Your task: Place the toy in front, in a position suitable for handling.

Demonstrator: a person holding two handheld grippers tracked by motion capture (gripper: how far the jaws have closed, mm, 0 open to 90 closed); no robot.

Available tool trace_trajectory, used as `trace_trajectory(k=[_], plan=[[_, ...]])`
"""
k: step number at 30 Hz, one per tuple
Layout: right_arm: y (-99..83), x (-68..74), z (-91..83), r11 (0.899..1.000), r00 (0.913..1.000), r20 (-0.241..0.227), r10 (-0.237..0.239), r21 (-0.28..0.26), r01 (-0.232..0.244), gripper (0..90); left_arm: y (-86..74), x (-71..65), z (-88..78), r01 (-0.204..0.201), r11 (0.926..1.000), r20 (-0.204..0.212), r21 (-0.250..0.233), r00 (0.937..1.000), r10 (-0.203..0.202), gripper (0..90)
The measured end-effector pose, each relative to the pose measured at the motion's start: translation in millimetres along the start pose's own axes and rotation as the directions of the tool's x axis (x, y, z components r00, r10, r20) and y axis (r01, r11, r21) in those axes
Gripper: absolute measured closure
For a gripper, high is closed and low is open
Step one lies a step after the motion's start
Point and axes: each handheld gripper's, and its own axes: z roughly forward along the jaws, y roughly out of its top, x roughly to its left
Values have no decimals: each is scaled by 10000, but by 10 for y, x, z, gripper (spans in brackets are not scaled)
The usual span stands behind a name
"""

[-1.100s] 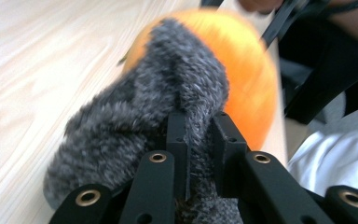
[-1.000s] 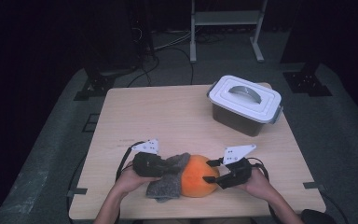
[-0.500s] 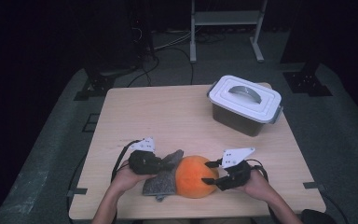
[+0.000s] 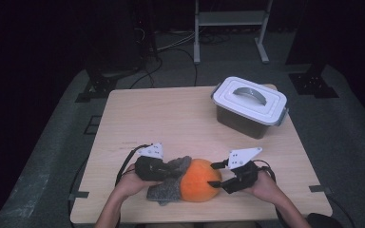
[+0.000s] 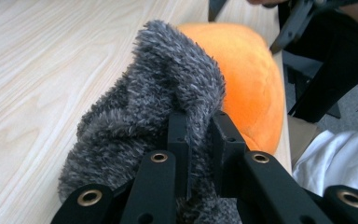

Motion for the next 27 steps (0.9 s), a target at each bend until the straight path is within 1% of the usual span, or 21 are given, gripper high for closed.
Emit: trace_trajectory(k=[1, 2, 4, 5, 6, 7, 8, 9, 11, 14, 16, 17, 19, 21, 23, 24, 27], plan=[[-10, -32, -6, 9998, 9998, 100, 171, 98, -172, 327, -3, 5, -6, 50, 10000, 30, -6, 10000, -50, 803], [-27, -52, -1, 9994, 9995, 88, 298, 186, -299, 309, -3, 7, -4, 63, 10000, 54, -58, 10000, -62, 803], [-63, -85, 36, 9971, 9978, -97, 660, 391, -655, 286, 9, 9, 1, 70, 9998, 123, -168, 9999, -68, 803], [-85, -94, 69, 9958, 9965, -116, 822, 419, -817, 303, 17, 12, -1, 42, 9998, 100, -182, 9999, -40, 803], [-93, -84, 85, 9948, 9954, -93, 954, 372, -950, 347, 23, 14, -8, 99, 9996, 74, -272, 9999, -97, 805], [-92, -72, 92, 9956, 9960, -38, 892, 281, -891, 422, 28, 20, -22, 143, 9992, 49, -376, 9999, -141, 806], [-81, -55, 83, 9976, 9977, 114, 665, 207, -667, 494, 39, 19, -39, 161, 9986, 45, -512, 9999, -158, 807], [-59, -35, 69, 9989, 9986, 290, 449, 111, -453, 522, 55, 13, -55, 141, 9976, 84, -672, 9999, -136, 808], [-9, -10, 56, 9997, 9982, 553, 252, -30, -251, 530, 104, -22, -80, -30, 9957, 189, -923, 9998, 48, 808], [46, 40, 82, 9999, 9977, 674, 44, -104, -37, 531, 157, -77, -87, -169, 9924, 437, -1222, 9988, 224, 807], [46, 58, 95, 9998, 9976, 661, -182, 6, 182, 541, 163, -92, -66, -265, 9939, 407, -1069, 9987, 310, 807], [39, 53, 94, 9997, 9974, 675, -234, 34, 232, 548, 146, -74, -52, -241, 9960, 252, -860, 9993, 263, 807], [19, 33, 81, 10000, 9983, 575, -91, 36, 89, 563, 106, -40, -44, -227, 9980, 59, -590, 9997, 231, 808], [17, 26, 69, 9999, 9983, 569, -122, 42, 120, 569, 51, 14, -60, 17, 9991, -49, -432, 10000, -19, 808], [13, 20, 63, 10000, 9984, 566, -90, 5, 90, 570, 3, 53, -73, 114, 9998, -252, -169, 9996, -119, 807], [9, 17, 60, 10000, 9983, 581, -36, 2, 36, 570, -20, 71, -74, 190, 9997, -284, -138, 9994, -194, 807], [8, 9, 63, 9999, 9981, 608, 102, -37, -100, 570, -26, 87, -73, 346, 9989, -204, -318, 9992, -353, 808]])
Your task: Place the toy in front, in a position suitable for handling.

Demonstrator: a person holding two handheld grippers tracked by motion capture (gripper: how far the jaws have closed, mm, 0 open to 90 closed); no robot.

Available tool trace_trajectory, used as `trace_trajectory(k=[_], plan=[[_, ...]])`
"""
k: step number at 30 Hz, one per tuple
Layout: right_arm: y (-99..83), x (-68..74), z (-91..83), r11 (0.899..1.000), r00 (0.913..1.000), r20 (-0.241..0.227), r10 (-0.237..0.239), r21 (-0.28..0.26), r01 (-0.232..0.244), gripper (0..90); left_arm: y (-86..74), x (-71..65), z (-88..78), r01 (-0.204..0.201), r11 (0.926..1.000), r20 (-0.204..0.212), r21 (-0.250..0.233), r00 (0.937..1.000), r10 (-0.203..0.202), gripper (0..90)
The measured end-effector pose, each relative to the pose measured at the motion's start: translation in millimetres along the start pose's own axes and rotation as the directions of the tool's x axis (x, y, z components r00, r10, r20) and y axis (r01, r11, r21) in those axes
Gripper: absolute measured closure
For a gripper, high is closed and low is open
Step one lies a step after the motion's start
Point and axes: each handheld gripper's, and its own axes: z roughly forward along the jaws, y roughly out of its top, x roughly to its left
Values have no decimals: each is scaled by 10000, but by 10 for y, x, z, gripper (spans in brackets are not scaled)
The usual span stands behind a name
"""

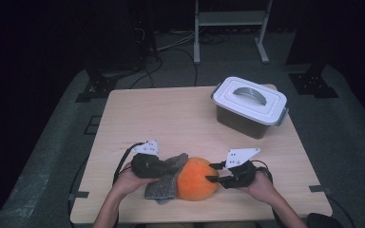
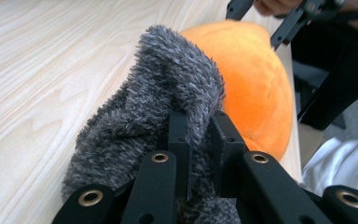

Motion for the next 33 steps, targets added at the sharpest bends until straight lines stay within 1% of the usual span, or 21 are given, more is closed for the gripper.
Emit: trace_trajectory(k=[2, 3, 6, 8, 9, 11, 12, 14, 16, 18, 20, 22, 23, 24, 25, 26, 28, 30, 31, 32, 33], plan=[[14, 24, 10, 9997, 9997, 105, -221, 50, 220, 573, 39, -33, 0, 39, 9996, 29, -263, 10000, -38, 807], [22, 45, 14, 9993, 9993, 130, -361, 45, 360, 574, 68, -48, -3, 55, 9985, 202, -551, 9998, -44, 807], [46, 101, 20, 9968, 9967, 153, -799, -42, 800, 574, 185, -151, 3, -249, 9950, 540, -967, 9981, 302, 807], [45, 111, 21, 9951, 9950, 153, -989, -2, 990, 573, 203, -179, 30, -414, 9960, 450, -787, 9980, 450, 806], [37, 109, 20, 9954, 9954, 132, -954, 30, 953, 571, 189, -169, 42, -392, 9968, 413, -691, 9983, 421, 807], [28, 89, 18, 9971, 9971, 44, -764, 53, 763, 520, 136, -136, 82, -261, 9989, 492, -387, 9984, 280, 806], [29, 60, 17, 9986, 9984, -208, -529, 82, 531, 453, 109, -128, 97, -193, 9991, 513, -372, 9985, 212, 806], [35, 16, -1, 10000, 9997, -247, -89, -8, 89, 383, 93, -109, 87, -212, 9993, 481, -314, 9986, 227, 806], [24, -34, -21, 9998, 9994, -293, 197, -41, -198, 331, 88, -104, 71, -228, 9993, 462, -288, 9986, 241, 805], [-15, -100, 2, 9972, 9957, -556, 744, 134, -738, 287, 78, -90, 70, -191, 9992, 562, -340, 9982, 210, 806], [-63, -127, 72, 9935, 9906, -774, 1128, 213, -1115, 294, 85, -91, 79, -89, 9993, 610, -376, 9981, 111, 805], [-72, -118, 114, 9924, 9888, -844, 1227, 219, -1213, 385, 99, -105, 87, 28, 9990, 577, -452, 9983, -2, 803], [-61, -104, 98, 9950, 9921, -751, 1004, 68, -1001, 481, 120, -125, 76, -67, 9987, 499, -504, 9987, 92, 803], [-43, -93, 69, 9970, 9951, -630, 764, -33, -768, 518, 142, -144, 61, -175, 9981, 440, -595, 9988, 201, 804], [-25, -83, 45, 9981, 9968, -512, 606, -101, -612, 539, 188, -177, 25, -352, 9959, 358, -836, 9986, 384, 804], [5, -64, 6, 9985, 9988, -198, 438, -317, -444, 554, 224, -204, 1, -384, 9936, 405, -1064, 9983, 429, 804], [50, -38, -51, 9980, 9997, 141, 211, -606, -202, 557, 274, -244, -8, -540, 9897, 479, -1322, 9970, 608, 803], [100, 17, -79, 9979, 9978, 599, -275, -565, 309, 554, 279, -261, 40, -659, 9929, 360, -994, 9969, 697, 803], [110, 45, -67, 9978, 9961, 717, -514, -371, 542, 555, 255, -246, 65, -665, 9949, 261, -757, 9973, 686, 803], [102, 56, -47, 9978, 9957, 701, -606, -215, 623, 563, 223, -221, 80, -666, 9963, 131, -535, 9976, 674, 803], [86, 59, -34, 9976, 9953, 708, -656, -169, 669, 571, 191, -186, 79, -563, 9971, 102, -516, 9983, 569, 803]])
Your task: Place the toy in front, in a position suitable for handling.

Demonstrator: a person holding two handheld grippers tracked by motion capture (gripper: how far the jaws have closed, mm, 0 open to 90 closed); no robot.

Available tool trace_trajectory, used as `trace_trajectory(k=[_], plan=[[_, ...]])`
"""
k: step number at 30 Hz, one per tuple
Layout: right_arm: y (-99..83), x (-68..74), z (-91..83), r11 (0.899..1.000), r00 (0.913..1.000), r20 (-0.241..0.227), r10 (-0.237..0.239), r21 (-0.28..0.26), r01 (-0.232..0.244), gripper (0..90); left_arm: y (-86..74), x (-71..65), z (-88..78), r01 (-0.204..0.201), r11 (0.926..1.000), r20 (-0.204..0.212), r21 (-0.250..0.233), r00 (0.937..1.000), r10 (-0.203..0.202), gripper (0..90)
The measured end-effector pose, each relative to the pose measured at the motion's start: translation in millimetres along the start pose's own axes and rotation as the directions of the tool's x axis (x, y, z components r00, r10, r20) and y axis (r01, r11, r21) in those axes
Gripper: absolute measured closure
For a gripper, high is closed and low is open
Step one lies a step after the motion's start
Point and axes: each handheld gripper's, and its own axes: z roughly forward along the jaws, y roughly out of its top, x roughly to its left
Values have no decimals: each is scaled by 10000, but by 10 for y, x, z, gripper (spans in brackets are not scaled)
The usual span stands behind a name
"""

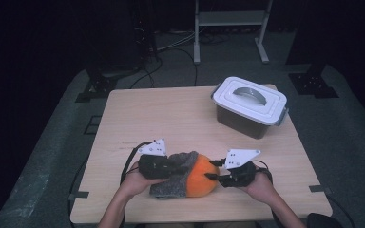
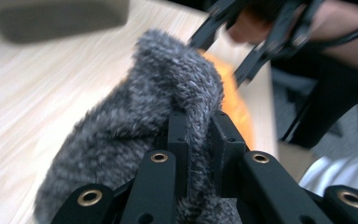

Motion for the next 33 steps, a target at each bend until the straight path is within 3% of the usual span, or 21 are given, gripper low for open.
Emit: trace_trajectory(k=[1, 4, 6, 10, 12, 15, 18, 21, 25, 28, 33], plan=[[-11, -12, 1, 9999, 9999, -77, 101, -5, -101, 576, -36, 38, -21, 208, 9998, 13, -60, 9998, -208, 803], [-8, -54, -26, 9993, 9992, -135, 379, -42, -379, 578, -88, 83, -50, 288, 9993, -252, 227, 9993, -282, 803], [-20, -63, -21, 9990, 9987, -273, 427, -126, -430, 560, -119, 102, -49, 429, 9990, -53, 138, 9991, -428, 803], [-44, -124, -55, 9951, 9925, -798, 930, -272, -955, 390, -110, 100, -42, 356, 9992, -29, 160, 9994, -355, 803], [-78, -179, -59, 9917, 9880, -887, 1265, -119, -1280, 338, -109, 100, -41, 382, 9992, -22, 135, 9993, -382, 803], [-136, -198, 0, 9885, 9828, -1075, 1503, 303, -1479, 352, -61, 71, -50, 296, 9995, 34, 55, 9996, -296, 803], [-97, -147, -10, 9948, 9922, -736, 1007, 231, -993, 478, 23, -6, -62, -10, 9999, 157, -163, 9999, 13, 803], [-17, -86, -53, 9982, 9977, -351, 574, -125, -578, 513, 118, -103, -56, -346, 9990, 117, -292, 9993, 350, 802], [16, -47, -86, 9969, 9980, -395, 497, -587, -520, 529, 152, -136, -55, -434, 9986, 140, -311, 9989, 439, 802], [-10, -61, -58, 9968, 9964, -582, 620, -478, -648, 470, 74, -84, -1, -250, 9997, 19, 41, 9997, 250, 803], [-77, -138, -22, 9956, 9931, -704, 936, 33, -936, 321, -39, 44, -30, 236, 9997, -88, -21, 9997, -236, 804]])
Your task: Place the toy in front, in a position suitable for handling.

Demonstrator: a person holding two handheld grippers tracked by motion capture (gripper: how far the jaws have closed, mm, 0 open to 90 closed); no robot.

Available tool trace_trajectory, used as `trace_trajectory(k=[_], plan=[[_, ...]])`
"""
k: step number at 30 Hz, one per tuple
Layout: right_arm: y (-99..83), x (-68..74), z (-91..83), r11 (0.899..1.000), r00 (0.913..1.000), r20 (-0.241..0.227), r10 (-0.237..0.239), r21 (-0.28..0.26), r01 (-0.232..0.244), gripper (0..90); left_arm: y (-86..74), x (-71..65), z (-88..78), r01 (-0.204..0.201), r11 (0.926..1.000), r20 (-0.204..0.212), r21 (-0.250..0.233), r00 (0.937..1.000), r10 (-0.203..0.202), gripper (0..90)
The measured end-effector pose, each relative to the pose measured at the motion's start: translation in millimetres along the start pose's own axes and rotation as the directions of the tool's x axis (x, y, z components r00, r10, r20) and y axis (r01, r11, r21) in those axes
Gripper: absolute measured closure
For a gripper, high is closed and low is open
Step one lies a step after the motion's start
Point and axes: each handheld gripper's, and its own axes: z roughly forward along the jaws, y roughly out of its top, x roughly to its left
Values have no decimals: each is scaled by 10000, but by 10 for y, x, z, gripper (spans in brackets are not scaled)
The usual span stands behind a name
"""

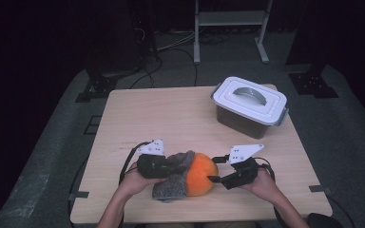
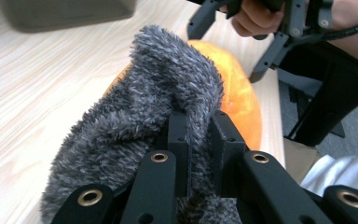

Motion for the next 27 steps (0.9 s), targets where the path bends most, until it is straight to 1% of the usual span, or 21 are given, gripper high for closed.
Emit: trace_trajectory(k=[2, 3, 4, 5, 6, 7, 9, 10, 11, 13, 14, 15, 17, 18, 19, 20, 21, 23, 24, 25, 27], plan=[[-34, -16, 39, 9997, 10000, 44, 45, 232, -46, 323, -11, 12, -22, 50, 10000, -19, -23, 10000, -50, 804], [-40, -15, 57, 9997, 9999, 9, 130, 208, -130, 351, -5, 5, -22, 19, 10000, -45, -8, 10000, -19, 804], [-36, -10, 67, 9998, 9999, 4, 118, 165, -118, 391, 13, -8, -25, -37, 10000, -54, -36, 10000, 36, 804], [-21, 11, 64, 9999, 10000, 77, -18, 125, 17, 463, 38, -23, -41, -101, 9999, -76, -76, 9999, 100, 804], [-6, 32, 57, 9997, 9995, 229, -240, 38, 239, 496, 68, -47, -59, -189, 9996, -72, -190, 9998, 188, 804], [13, 58, 52, 9995, 9989, 331, -326, -36, 327, 511, 103, -78, -76, -289, 9991, 6, -318, 9996, 289, 804], [56, 109, 51, 9979, 9965, 560, -626, -134, 635, 528, 170, -142, -93, -410, 9962, 436, -766, 9981, 445, 803], [77, 134, 57, 9969, 9955, 588, -745, -190, 757, 533, 201, -175, -85, -515, 9951, 599, -845, 9966, 567, 803], [96, 157, 67, 9962, 9949, 573, -831, -230, 846, 541, 226, -207, -65, -681, 9949, 595, -739, 9956, 726, 804], [114, 201, 80, 9929, 9908, 678, -1169, -150, 1182, 570, 229, -227, -32, -879, 9955, 346, -354, 9954, 891, 804], [109, 202, 78, 9921, 9899, 686, -1238, -96, 1247, 588, 211, -213, -26, -851, 9961, 216, -247, 9961, 856, 804], [96, 192, 73, 9935, 9918, 613, -1117, -141, 1128, 601, 188, -187, -32, -819, 9965, 113, -164, 9966, 821, 804], [76, 163, 57, 9955, 9946, 496, -910, -238, 922, 615, 139, -123, -64, -570, 9981, 64, -241, 9983, 572, 804], [74, 154, 51, 9963, 9957, 465, -799, -295, 813, 615, 116, -96, -81, -456, 9986, 53, -254, 9989, 457, 804], [76, 149, 49, 9967, 9964, 435, -721, -347, 736, 613, 93, -68, -100, -339, 9989, 169, -309, 9993, 345, 804], [77, 147, 53, 9967, 9969, 382, -694, -399, 709, 587, 72, -49, -107, -208, 9991, 251, -374, 9994, 217, 804], [78, 141, 56, 9969, 9976, 305, -628, -448, 641, 542, 59, -38, -112, -152, 9992, 230, -357, 9996, 161, 804], [71, 109, 35, 9969, 9988, 244, -423, -647, 438, 489, 43, -22, -113, -63, 9995, 270, -308, 9996, 71, 804], [67, 82, 24, 9971, 9994, 198, -296, -689, 309, 423, 38, -13, -113, -58, 9996, 394, -282, 9992, 69, 804], [60, 50, 31, 9985, 9997, 263, 16, -542, -2, 371, 35, -9, -109, -35, 9995, 480, -304, 9988, 50, 803], [34, 25, 60, 9993, 9997, 146, 214, -300, -209, 358, 26, 3, -94, 81, 9991, 591, -422, 9982, -56, 802]])
